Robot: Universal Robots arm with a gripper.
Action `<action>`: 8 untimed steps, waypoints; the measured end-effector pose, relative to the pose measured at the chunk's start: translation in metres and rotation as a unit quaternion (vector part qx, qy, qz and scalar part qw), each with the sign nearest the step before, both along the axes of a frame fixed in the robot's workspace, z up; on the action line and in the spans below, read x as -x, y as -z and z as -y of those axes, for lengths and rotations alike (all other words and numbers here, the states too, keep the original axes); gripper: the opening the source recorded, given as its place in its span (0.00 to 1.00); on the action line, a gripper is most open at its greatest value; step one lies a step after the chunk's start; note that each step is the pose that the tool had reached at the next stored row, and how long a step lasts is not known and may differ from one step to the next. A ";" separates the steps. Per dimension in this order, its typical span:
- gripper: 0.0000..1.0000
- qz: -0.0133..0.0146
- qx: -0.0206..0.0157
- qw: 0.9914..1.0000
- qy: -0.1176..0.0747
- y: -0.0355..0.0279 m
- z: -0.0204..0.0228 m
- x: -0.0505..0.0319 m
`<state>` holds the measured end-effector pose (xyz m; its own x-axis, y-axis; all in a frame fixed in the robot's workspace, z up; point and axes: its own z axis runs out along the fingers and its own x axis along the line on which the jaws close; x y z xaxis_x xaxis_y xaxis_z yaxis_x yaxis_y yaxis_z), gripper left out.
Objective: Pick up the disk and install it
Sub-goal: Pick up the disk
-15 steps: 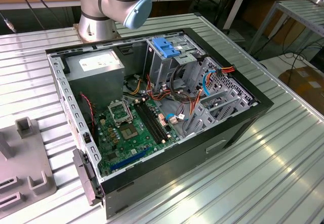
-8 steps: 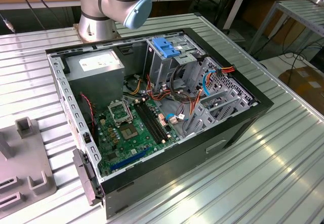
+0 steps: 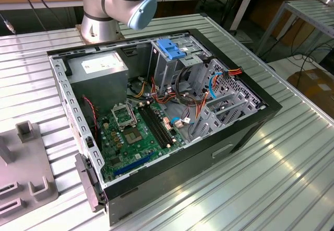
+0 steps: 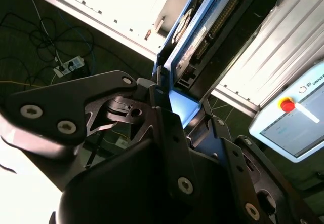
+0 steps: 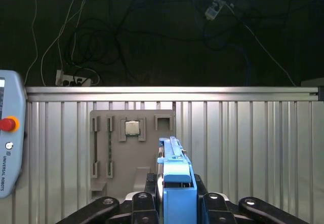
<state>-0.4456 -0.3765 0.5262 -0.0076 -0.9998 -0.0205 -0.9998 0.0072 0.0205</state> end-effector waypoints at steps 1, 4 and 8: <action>0.37 0.000 0.000 1.000 0.000 0.0000 0.0000 -0.0016; 0.37 0.000 0.000 1.000 0.000 0.0000 0.0000 -0.0086; 0.37 0.000 0.000 1.000 0.000 0.0000 0.0000 -0.0180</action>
<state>-0.4276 -0.3765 0.5262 -0.0076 -0.9998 -0.0205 -0.9998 0.0072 0.0206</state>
